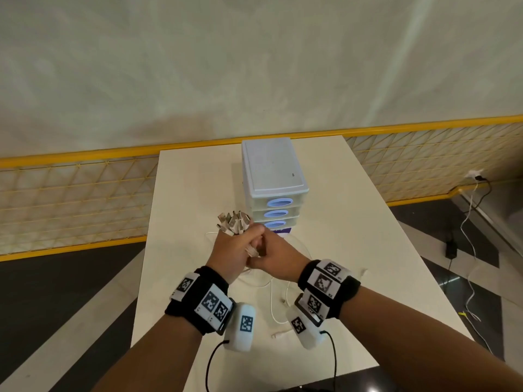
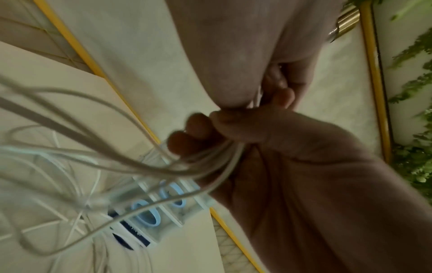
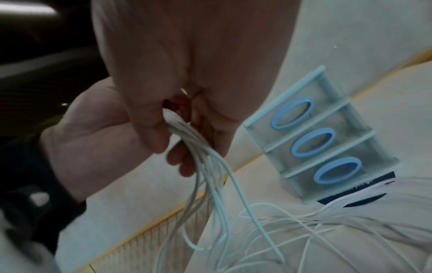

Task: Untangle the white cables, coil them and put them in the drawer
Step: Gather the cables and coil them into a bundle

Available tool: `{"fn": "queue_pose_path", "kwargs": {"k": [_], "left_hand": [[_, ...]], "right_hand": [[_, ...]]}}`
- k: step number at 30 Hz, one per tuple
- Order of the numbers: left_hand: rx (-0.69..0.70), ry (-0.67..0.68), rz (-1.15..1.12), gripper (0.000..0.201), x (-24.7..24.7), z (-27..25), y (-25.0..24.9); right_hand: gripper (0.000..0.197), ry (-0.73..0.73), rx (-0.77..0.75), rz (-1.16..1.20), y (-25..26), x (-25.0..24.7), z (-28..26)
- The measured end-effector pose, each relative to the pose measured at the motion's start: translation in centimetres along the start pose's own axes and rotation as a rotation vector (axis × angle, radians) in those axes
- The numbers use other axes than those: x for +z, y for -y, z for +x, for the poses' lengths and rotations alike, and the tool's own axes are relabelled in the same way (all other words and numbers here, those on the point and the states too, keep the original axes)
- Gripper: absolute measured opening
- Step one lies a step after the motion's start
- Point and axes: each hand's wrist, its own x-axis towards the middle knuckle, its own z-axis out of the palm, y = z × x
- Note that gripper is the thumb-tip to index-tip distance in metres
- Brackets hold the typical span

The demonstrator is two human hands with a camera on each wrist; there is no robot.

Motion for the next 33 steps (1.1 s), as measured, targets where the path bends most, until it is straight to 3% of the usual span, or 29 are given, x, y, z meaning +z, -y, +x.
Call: {"fn": "queue_pose_path", "kwargs": {"k": [3,6,10,12,17,21,26,31,33], "left_hand": [[-0.012,0.083,-0.069,0.029,-0.8,0.1,-0.9],[0.002,0.013,-0.124,0.036,-1.1,-0.3,-1.0],[-0.028,-0.193,-0.229,0.042,-1.2,-0.4,-1.0],[-0.017,-0.28,-0.313,0.044,-2.2,-0.2,-1.9],[0.003,-0.378,-0.344,0.048,-4.8,0.1,-2.8],[0.002,-0.451,-0.356,0.044,-5.4,0.2,-2.4],[-0.004,-0.579,-0.408,0.055,-9.0,-0.3,-2.1],[0.041,-0.603,-0.432,0.048,-9.1,-1.0,0.7],[0.029,-0.597,-0.438,0.044,-8.6,-1.1,1.9]], "right_hand": [[0.024,-0.014,0.013,-0.117,-0.3,0.5,0.3],[0.015,-0.084,0.003,-0.34,-0.6,0.6,0.5],[0.035,-0.03,0.046,-0.686,-1.3,0.6,0.6],[0.036,-0.043,0.1,-0.765,-2.1,-0.5,0.0],[0.04,-0.09,0.15,-0.945,-3.9,-2.6,-1.3],[0.042,-0.116,0.188,-1.009,-4.5,-4.1,-1.8],[0.046,-0.111,0.38,-1.044,-7.6,-6.6,-4.2],[0.037,-0.146,0.41,-1.001,-8.4,-7.4,-4.5],[0.071,-0.074,0.394,-0.967,-8.7,-7.8,-4.6]]}}
